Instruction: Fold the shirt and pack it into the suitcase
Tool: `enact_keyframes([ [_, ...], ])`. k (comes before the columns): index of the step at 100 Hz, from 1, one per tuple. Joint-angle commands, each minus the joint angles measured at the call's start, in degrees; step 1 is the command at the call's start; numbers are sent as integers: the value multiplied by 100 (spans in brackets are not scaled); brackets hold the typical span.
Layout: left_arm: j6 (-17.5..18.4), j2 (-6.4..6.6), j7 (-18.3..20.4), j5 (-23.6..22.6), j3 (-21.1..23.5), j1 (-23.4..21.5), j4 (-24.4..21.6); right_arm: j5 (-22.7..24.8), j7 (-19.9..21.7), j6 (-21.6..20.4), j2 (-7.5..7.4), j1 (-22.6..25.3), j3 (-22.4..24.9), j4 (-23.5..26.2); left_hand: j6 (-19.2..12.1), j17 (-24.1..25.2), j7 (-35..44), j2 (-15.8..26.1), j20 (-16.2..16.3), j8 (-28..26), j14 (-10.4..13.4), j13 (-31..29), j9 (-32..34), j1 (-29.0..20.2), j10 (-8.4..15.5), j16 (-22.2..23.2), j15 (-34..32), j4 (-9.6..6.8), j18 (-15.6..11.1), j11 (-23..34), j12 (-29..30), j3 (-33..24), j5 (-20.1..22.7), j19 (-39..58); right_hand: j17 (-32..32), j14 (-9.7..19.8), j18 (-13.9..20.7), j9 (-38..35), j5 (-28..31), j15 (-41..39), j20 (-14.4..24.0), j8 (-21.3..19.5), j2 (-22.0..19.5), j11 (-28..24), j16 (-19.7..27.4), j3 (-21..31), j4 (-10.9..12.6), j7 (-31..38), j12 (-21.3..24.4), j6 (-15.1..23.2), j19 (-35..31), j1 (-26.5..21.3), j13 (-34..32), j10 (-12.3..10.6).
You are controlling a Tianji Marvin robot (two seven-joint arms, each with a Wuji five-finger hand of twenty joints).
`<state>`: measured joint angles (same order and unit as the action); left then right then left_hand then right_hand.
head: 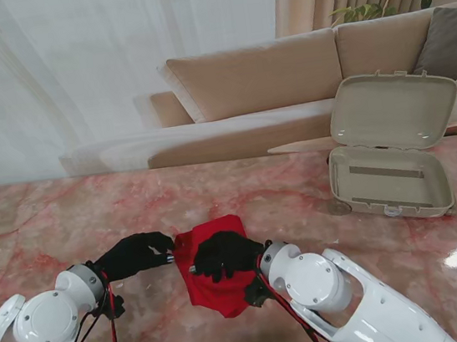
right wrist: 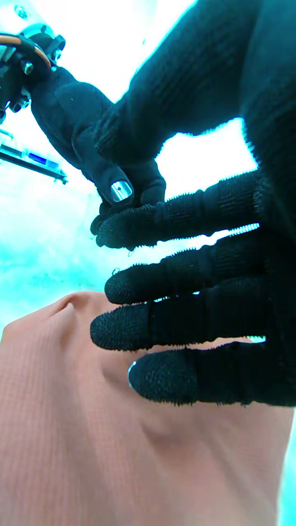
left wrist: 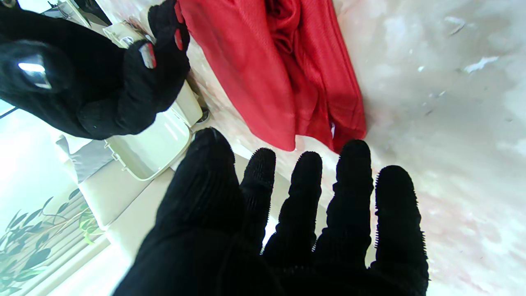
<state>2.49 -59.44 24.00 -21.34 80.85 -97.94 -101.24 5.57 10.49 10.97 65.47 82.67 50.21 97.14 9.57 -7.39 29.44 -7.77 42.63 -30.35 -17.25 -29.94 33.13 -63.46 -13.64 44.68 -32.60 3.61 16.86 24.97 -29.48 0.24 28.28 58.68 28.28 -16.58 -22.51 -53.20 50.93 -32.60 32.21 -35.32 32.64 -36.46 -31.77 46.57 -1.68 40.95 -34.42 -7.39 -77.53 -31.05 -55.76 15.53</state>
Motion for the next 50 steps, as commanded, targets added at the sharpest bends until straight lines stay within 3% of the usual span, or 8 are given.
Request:
enact_keyframes([
  [1,-27,2,-15,-13,-45,117,-56,-6,38,-23,-73,175,76,98,-96,-21,36,124,-55,51,-124,-18,-15,32,65,-65,181,-79,84,-67,48,112,97,-7,-42,-32,-65,29,204,42,88,-91,-35,17,93,-123,-32,-83,91,47,66,186,119,3],
  [21,-23,-32,-145,30,-360,533,150,323,78,-157,-179,609,523,432,-179,3,-27,119,-37,64,-100,58,-114,47,70,-170,347,-78,113,-180,109,111,38,-9,-5,-32,-78,-36,252,12,105,-115,-8,9,78,-109,-49,-86,91,70,61,182,51,-12],
  [42,82,-117,-439,206,-835,1136,697,420,177,-245,-246,982,872,631,-401,17,-213,103,-23,150,-43,151,-277,35,106,-531,724,-80,113,-487,417,107,-72,-41,51,-45,-87,-119,306,-4,118,-106,-18,29,73,-103,-66,-83,103,85,51,178,-3,-9],
  [50,159,-155,-544,291,-1041,1390,972,441,162,-296,-250,1066,911,639,-487,73,-388,171,-42,267,-31,228,-424,83,102,-585,776,-106,99,-571,509,102,-165,-100,86,12,14,-231,356,393,-24,-46,-13,200,346,-112,-67,-89,213,112,227,199,-40,-37],
])
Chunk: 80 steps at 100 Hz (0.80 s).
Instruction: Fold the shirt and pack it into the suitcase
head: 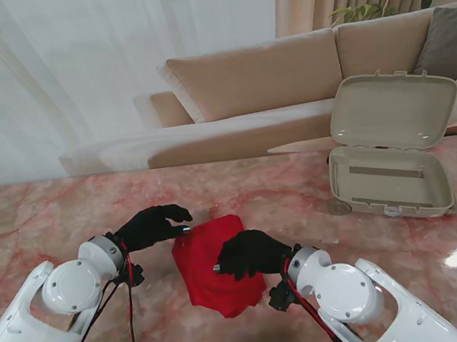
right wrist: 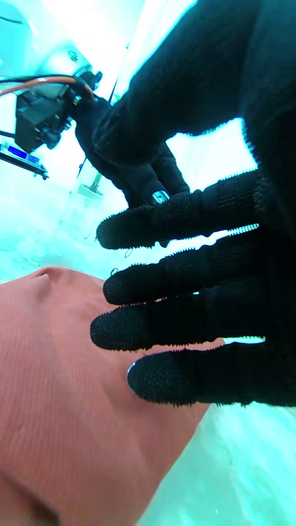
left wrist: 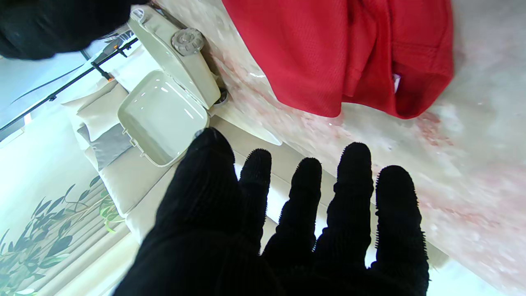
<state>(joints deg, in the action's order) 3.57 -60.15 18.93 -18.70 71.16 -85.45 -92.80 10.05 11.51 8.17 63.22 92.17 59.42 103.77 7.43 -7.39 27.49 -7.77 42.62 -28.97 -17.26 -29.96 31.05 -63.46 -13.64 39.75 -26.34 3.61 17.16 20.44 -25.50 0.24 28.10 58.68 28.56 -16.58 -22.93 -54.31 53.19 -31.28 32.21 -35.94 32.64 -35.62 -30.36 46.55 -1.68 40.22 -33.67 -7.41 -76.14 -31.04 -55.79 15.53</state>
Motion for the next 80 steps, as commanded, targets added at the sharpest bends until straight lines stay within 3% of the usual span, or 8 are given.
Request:
enact_keyframes([
  [1,65,-89,-55,34,-100,174,167,-4,57,-22,-25,122,-8,-25,-283,79,-215,185,-43,144,-37,238,-234,92,102,-98,155,-109,68,-126,122,102,-166,-105,55,9,58,-134,131,289,-33,20,-14,123,225,-109,-67,-18,144,112,97,201,-28,-33],
  [26,347,-171,-226,88,-784,969,1070,-167,-27,-135,9,148,-76,-191,-704,221,-816,115,-122,688,-201,493,-676,125,20,-289,334,-151,117,-262,359,83,-605,-290,34,116,304,-316,228,930,-691,120,-75,483,851,-114,-47,-64,443,78,528,208,4,-49],
  [39,514,-232,-359,109,-1134,1317,1545,-257,-30,-194,21,94,-158,-320,-824,257,-912,-14,-143,806,-237,537,-760,79,21,-322,332,-150,156,-261,380,75,-707,-324,19,148,354,-324,240,995,-792,145,-125,532,948,-125,-36,-81,495,68,540,207,51,-65],
  [80,883,-254,-273,103,-1871,1834,2377,-434,65,-173,51,-218,-394,-818,-699,223,-779,-221,-74,975,-183,485,-786,-26,7,-248,135,-160,144,-154,402,22,-671,-186,-22,180,433,-317,232,970,-955,164,-177,516,1059,-167,-23,-75,534,66,603,176,115,-90],
])
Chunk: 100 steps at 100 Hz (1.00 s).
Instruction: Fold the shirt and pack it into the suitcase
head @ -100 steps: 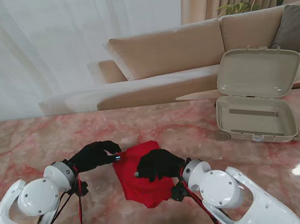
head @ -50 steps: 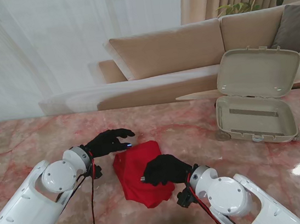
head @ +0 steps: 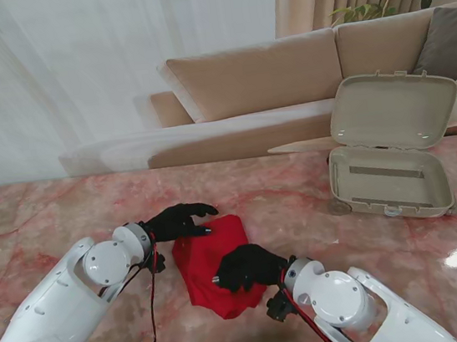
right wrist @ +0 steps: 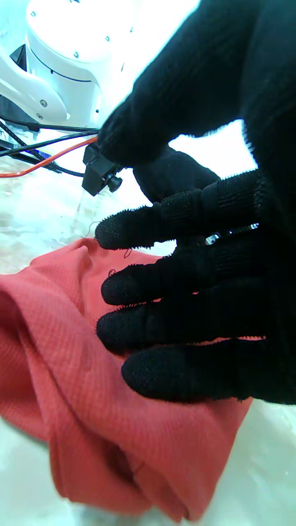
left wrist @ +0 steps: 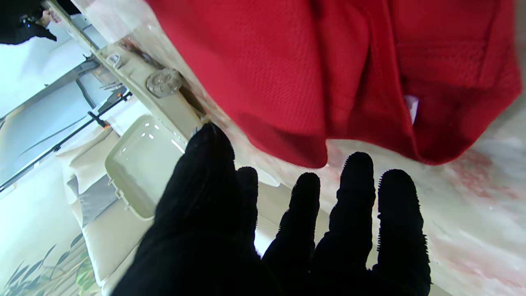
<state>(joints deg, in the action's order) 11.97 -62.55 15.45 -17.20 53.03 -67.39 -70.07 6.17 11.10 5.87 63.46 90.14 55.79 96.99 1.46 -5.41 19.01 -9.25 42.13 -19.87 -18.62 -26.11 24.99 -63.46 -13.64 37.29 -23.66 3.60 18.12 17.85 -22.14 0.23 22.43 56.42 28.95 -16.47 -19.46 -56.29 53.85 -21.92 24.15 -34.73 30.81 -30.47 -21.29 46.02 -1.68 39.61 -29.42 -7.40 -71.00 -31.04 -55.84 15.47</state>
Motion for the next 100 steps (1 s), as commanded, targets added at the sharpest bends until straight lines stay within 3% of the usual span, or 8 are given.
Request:
enact_keyframes([
  [1,52,-13,81,-53,-71,37,119,-51,109,59,28,-24,-38,-154,-94,24,77,-76,-23,65,-43,100,-179,-29,7,-1,-135,-160,46,107,65,22,-94,42,-61,172,89,-118,165,30,-151,44,8,0,152,-112,-23,-12,108,68,87,172,115,-85],
  [49,380,85,207,-490,-461,271,525,-137,293,14,31,-377,-265,-645,81,-149,370,-533,111,111,178,-20,-143,-358,-15,127,-339,-203,-143,268,49,-205,-25,278,-57,212,123,-186,211,-67,-187,84,30,-47,188,-44,-43,64,118,113,-5,213,95,-135],
  [51,392,88,202,-512,-473,278,532,-140,308,7,29,-390,-272,-664,85,-162,491,-792,198,220,186,-28,-145,189,-16,172,-380,-97,-142,309,54,-1328,-46,289,-57,220,125,-182,210,-68,-188,87,26,-43,190,-42,-45,67,120,114,-8,213,97,-135],
  [54,399,94,203,-541,-491,288,538,-146,329,1,26,-406,-280,-686,109,-190,475,-904,206,201,211,-49,-124,378,-1,167,-397,-45,-168,307,30,-1865,-7,325,-68,223,128,-178,209,-68,-191,92,19,-39,191,-44,-48,70,121,118,-7,221,100,-144],
  [72,418,114,210,-657,-534,321,536,-155,364,-40,18,-423,-266,-701,190,-337,615,-1019,278,195,288,-172,-50,236,34,219,-479,-33,-250,405,44,-2397,46,458,-125,240,154,-143,170,-65,-199,114,13,-26,191,-50,-55,67,122,121,-11,207,134,-161],
  [100,207,126,228,-619,-78,62,83,-6,281,-228,-11,-225,3,-384,307,-347,626,-834,293,214,297,-181,-3,502,27,221,-484,16,-278,421,47,-2270,67,493,-151,228,155,-93,126,-85,-197,125,-23,-21,153,-80,-53,62,104,124,-34,210,161,-160],
])
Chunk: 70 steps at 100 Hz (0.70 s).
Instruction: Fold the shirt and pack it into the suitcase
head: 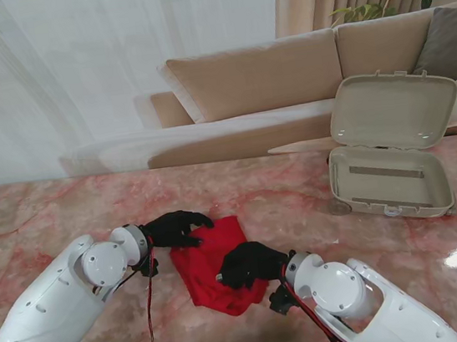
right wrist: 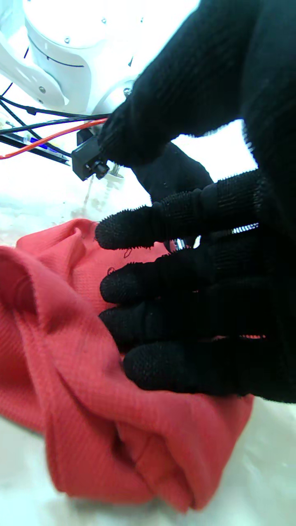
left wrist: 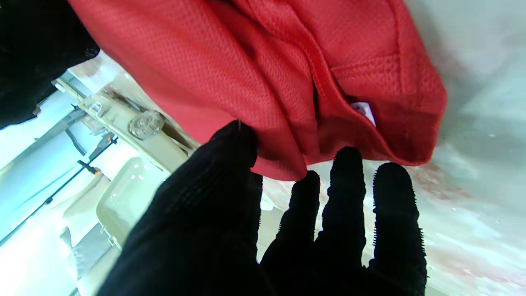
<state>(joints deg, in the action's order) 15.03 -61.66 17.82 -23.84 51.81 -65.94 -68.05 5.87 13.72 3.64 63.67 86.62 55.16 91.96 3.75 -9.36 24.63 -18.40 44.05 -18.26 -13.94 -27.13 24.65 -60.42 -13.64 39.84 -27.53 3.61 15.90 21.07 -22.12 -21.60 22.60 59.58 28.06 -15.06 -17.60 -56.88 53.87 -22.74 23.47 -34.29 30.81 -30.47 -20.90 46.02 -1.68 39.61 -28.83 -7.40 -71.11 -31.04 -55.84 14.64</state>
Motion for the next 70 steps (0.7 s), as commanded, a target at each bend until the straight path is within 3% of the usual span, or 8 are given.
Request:
enact_keyframes([
  [1,-112,36,-12,47,70,-98,-143,34,15,-9,-34,142,82,138,82,50,61,115,101,53,-174,-74,29,224,30,-36,-93,17,-54,97,46,-62,53,175,-63,87,-32,-33,123,-4,-129,81,-24,-21,113,-81,-53,61,46,124,-23,211,162,-76],
  [5,-169,34,-23,57,180,-158,-243,74,8,-27,-45,209,151,216,118,67,-8,313,84,63,-187,-64,36,64,33,-50,-72,-37,-51,75,54,505,75,151,-62,74,-39,-32,122,-9,-128,79,-37,-21,103,-93,-53,58,43,124,-26,218,163,-75],
  [26,-387,46,1,41,572,-320,-612,324,-24,-52,-101,636,519,630,170,152,-57,437,46,62,-242,3,33,131,29,-91,5,-56,17,69,56,743,61,65,78,-109,-308,19,91,-305,-29,30,-95,12,-155,-158,-13,-37,35,121,-258,249,-71,-58],
  [27,-394,46,4,43,579,-321,-617,335,-19,-54,-105,655,536,646,174,158,-109,537,24,19,-245,6,34,-88,29,-112,12,-113,27,65,55,1181,72,54,94,-123,-322,22,93,-325,-21,26,-99,14,-171,-161,-12,-41,35,121,-275,252,-91,-63],
  [29,-406,45,8,53,590,-318,-621,357,-7,-57,-114,696,570,676,177,166,-123,566,16,9,-251,20,34,-143,29,-120,21,-127,27,65,55,1292,70,47,132,-134,-377,20,96,-417,21,4,-107,17,-253,-170,-3,-68,34,123,-348,260,-146,-63],
  [48,-393,19,55,229,461,-152,-388,440,147,-32,-173,980,809,802,167,216,-177,672,-1,20,-292,46,35,-107,29,-137,60,-122,85,64,55,1409,54,4,434,-143,-440,27,54,-875,291,-77,-166,-2,-591,-208,22,-215,32,123,-809,284,-511,-13],
  [70,-248,-21,127,449,51,137,96,268,290,146,-186,1022,850,707,109,245,-213,697,-4,11,-299,60,41,-146,35,-143,75,-129,113,48,63,1477,72,-11,658,-196,-455,-127,120,-985,319,-119,-204,-254,-606,-195,21,-186,-65,97,-926,290,-695,111],
])
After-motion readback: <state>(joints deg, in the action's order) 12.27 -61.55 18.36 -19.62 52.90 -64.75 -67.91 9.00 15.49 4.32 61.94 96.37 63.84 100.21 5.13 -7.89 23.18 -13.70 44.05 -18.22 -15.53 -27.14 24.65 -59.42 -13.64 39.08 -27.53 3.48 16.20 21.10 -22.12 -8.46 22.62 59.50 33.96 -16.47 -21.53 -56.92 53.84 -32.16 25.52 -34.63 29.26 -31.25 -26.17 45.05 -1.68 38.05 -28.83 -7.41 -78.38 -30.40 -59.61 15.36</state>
